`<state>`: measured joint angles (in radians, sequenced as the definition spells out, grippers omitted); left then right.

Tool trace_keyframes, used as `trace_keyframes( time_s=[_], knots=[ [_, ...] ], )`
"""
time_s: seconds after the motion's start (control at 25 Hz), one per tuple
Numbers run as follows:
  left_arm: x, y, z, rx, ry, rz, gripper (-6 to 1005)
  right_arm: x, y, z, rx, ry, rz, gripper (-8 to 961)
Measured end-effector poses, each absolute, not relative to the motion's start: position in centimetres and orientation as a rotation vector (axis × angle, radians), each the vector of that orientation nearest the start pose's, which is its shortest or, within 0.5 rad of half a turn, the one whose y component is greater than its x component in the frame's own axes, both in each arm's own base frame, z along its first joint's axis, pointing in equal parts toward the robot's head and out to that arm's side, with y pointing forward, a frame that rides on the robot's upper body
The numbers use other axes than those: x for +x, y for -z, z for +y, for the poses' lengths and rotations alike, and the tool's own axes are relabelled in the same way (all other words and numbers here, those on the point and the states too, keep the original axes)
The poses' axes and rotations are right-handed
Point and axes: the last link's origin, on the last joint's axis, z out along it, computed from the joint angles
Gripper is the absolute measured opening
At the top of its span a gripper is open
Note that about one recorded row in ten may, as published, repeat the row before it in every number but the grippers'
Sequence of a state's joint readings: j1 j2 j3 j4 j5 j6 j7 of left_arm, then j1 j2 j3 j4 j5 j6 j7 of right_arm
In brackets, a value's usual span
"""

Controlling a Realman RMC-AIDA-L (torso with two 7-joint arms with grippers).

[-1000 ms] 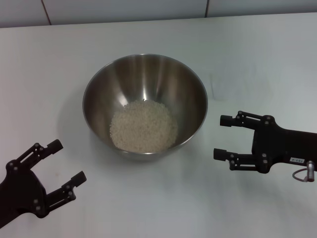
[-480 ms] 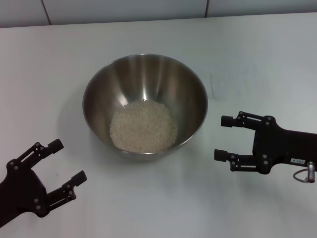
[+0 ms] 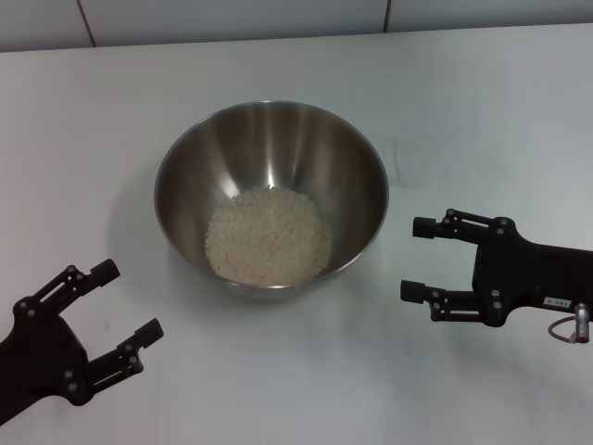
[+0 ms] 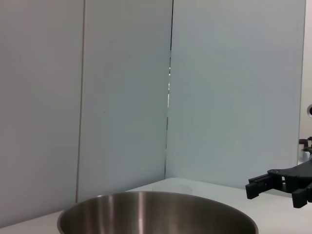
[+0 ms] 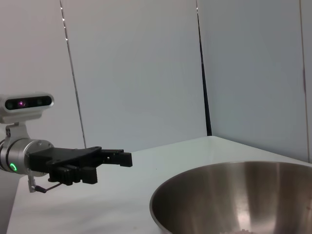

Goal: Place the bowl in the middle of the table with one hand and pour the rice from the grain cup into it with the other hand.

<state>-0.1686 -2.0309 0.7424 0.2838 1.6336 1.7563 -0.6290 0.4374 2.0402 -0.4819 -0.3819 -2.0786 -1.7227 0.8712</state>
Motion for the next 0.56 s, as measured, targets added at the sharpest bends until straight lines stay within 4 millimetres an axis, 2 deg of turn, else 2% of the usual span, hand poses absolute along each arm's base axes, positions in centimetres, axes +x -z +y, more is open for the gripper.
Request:
trace_keyframes(
  time_s=[0.56],
  knots=[
    [-33.35, 1.00, 19.16, -2.393, 0.985, -0.350, 842, 29.93, 1.27, 26.42, -2.699, -0.890, 0.338, 816]
  ],
)
